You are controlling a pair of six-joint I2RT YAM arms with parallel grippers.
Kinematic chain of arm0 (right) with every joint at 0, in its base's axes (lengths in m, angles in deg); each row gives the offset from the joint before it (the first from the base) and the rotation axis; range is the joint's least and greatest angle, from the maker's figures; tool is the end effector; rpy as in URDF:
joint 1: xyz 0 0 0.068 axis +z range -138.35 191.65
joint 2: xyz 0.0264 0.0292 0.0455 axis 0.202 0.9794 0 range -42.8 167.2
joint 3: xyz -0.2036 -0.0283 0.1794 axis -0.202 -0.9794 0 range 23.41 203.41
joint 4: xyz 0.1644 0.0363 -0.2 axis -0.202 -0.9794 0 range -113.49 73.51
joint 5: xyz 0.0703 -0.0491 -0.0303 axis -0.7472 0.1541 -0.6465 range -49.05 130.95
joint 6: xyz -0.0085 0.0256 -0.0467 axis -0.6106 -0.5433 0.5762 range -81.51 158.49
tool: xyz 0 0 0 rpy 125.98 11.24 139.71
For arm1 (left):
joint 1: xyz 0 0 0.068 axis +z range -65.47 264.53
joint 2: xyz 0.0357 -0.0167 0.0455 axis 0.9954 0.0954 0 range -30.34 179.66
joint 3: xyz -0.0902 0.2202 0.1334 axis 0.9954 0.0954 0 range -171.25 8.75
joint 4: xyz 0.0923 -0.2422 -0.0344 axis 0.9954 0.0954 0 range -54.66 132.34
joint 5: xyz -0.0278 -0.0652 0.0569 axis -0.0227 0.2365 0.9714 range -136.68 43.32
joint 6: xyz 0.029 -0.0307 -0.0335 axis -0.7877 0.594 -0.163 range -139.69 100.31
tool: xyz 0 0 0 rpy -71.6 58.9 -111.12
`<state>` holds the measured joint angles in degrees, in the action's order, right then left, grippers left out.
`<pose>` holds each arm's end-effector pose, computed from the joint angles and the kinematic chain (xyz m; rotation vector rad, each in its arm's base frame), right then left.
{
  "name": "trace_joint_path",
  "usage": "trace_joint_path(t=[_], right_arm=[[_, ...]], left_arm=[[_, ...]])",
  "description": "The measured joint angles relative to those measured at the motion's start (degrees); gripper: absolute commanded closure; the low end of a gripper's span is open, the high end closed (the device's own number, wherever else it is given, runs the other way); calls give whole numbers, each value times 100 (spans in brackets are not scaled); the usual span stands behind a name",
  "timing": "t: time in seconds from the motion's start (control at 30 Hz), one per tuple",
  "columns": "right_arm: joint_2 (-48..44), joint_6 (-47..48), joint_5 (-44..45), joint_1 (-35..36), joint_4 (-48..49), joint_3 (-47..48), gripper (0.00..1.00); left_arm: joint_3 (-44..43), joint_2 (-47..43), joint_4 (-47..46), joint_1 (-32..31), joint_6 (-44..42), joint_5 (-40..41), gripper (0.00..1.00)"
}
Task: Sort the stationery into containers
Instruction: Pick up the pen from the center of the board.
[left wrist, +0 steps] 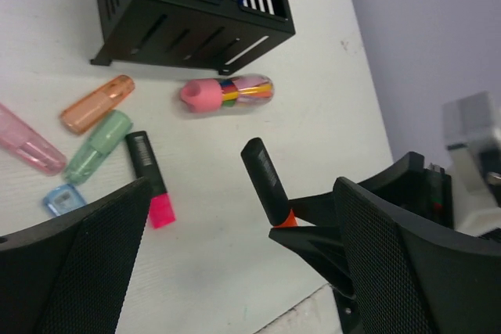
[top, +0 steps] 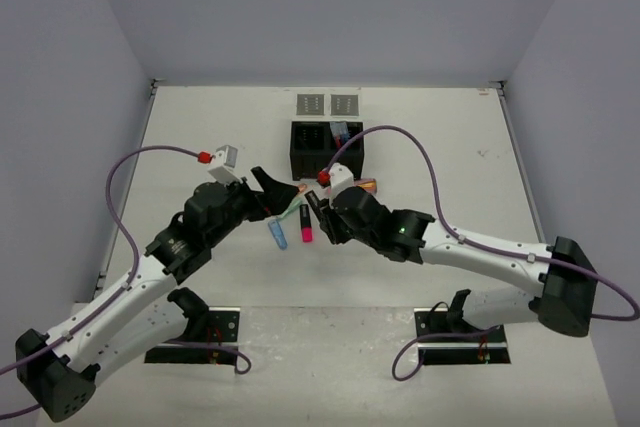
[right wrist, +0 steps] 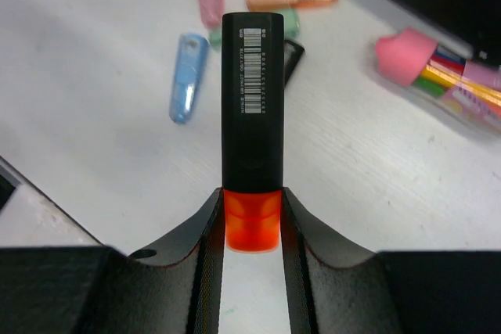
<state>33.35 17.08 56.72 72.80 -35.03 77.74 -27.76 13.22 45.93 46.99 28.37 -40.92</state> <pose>0.1480 0.2485 0.2643 -0.6376 2.1939 0.4583 0.1478 -0.1090 0.2918 -0.2548 1.9692 -0.9127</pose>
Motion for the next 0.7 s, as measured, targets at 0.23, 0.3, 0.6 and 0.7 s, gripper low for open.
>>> trace_joint_path(t=[0.23, 0.3, 0.6, 0.7], right_arm=[[-978, 169, 26, 291, 1012, -830, 100], [-1078, 235, 26, 341, 1134, -844, 100], [-1155, 443, 134, 384, 1412, -825, 100], [-1148, 489, 237, 384, 1390, -770, 100]], left_arm=[[299, 424, -1428, 0, 710, -587, 20], [299, 620, -1713, 0, 819, -765, 32], [299, 1288, -2432, 0, 1038, -1408, 89], [295, 1342, -2545, -2, 970, -1546, 100]])
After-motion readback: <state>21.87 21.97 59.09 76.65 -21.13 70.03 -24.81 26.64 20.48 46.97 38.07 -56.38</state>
